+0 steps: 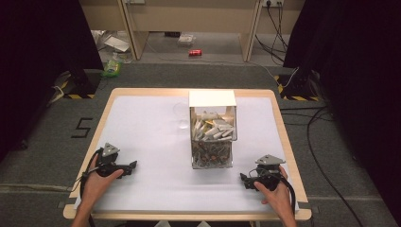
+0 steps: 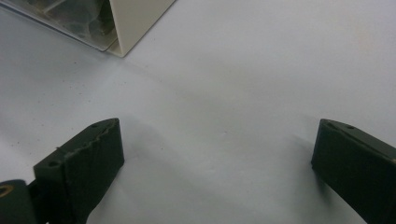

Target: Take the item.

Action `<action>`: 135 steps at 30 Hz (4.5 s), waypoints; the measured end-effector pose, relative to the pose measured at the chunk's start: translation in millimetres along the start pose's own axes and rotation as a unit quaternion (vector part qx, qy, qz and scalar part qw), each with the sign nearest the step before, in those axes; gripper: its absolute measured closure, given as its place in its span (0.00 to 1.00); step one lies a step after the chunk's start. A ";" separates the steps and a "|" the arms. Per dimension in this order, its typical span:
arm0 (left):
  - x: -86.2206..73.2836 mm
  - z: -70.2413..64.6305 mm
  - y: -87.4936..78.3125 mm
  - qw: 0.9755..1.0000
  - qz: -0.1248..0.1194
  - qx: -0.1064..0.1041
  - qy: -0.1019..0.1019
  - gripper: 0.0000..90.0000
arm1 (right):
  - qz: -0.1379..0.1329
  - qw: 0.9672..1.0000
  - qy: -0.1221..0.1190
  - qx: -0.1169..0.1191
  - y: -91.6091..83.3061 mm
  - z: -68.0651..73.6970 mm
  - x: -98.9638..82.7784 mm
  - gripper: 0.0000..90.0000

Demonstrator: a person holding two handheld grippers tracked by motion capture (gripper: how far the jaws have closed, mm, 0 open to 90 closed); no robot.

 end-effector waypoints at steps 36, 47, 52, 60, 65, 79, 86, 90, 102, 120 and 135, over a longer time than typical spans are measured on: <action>82.1 -47.3 -67.7 0.984 -0.134 -0.114 0.032 0.17 | 0.000 1.000 -0.001 0.000 0.2 -0.2 0.0 0.03; 132.7 -79.3 -88.7 0.968 -0.161 -0.177 0.071 0.20 | 0.000 1.000 -0.001 0.000 0.2 -0.2 -0.1 0.03; 155.8 -96.2 -96.2 0.959 -0.169 -0.209 0.090 0.22 | 0.000 1.000 -0.001 0.000 0.2 -0.2 -0.1 0.03; 179.2 -110.6 -105.6 0.952 -0.179 -0.221 0.115 0.26 | 0.000 1.000 0.001 -0.001 0.3 0.2 -0.2 0.03; 196.3 -125.5 -111.0 0.944 -0.188 -0.233 0.140 0.31 | 0.000 1.000 0.000 -0.001 0.3 0.2 -0.2 0.03; 235.5 -156.5 -104.4 0.931 -0.193 -0.254 0.178 0.43 | 0.000 1.000 0.000 -0.001 0.2 0.1 -0.2 0.03; 246.5 -172.3 -91.6 0.927 -0.180 -0.265 0.197 0.48 | 0.000 1.000 0.000 -0.001 0.2 0.1 -0.3 0.03; 250.4 -179.5 -84.9 0.925 -0.173 -0.268 0.205 0.50 | 0.000 1.000 0.000 -0.001 0.2 0.2 -0.3 0.03; 262.1 -194.9 -64.7 0.925 -0.160 -0.273 0.212 0.56 | 0.000 1.000 0.000 -0.001 0.2 0.2 -0.3 0.03; 271.3 -205.8 -44.6 0.929 -0.139 -0.269 0.211 0.71 | 0.000 1.000 0.000 -0.001 0.3 0.1 -0.3 0.03; 276.3 -201.6 -48.4 0.926 -0.156 -0.272 0.210 0.99 | 0.000 1.000 0.001 0.000 0.3 0.1 -0.3 0.03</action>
Point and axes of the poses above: each handheld gripper's, and its own axes: y roughly forward along the jaws, x roughly out of its top, z roughly to its left, the point moved 4 cm from there along y, roughly forward along the jaws, and after that the axes turned 8 degrees about y, right-handed, at the moved point
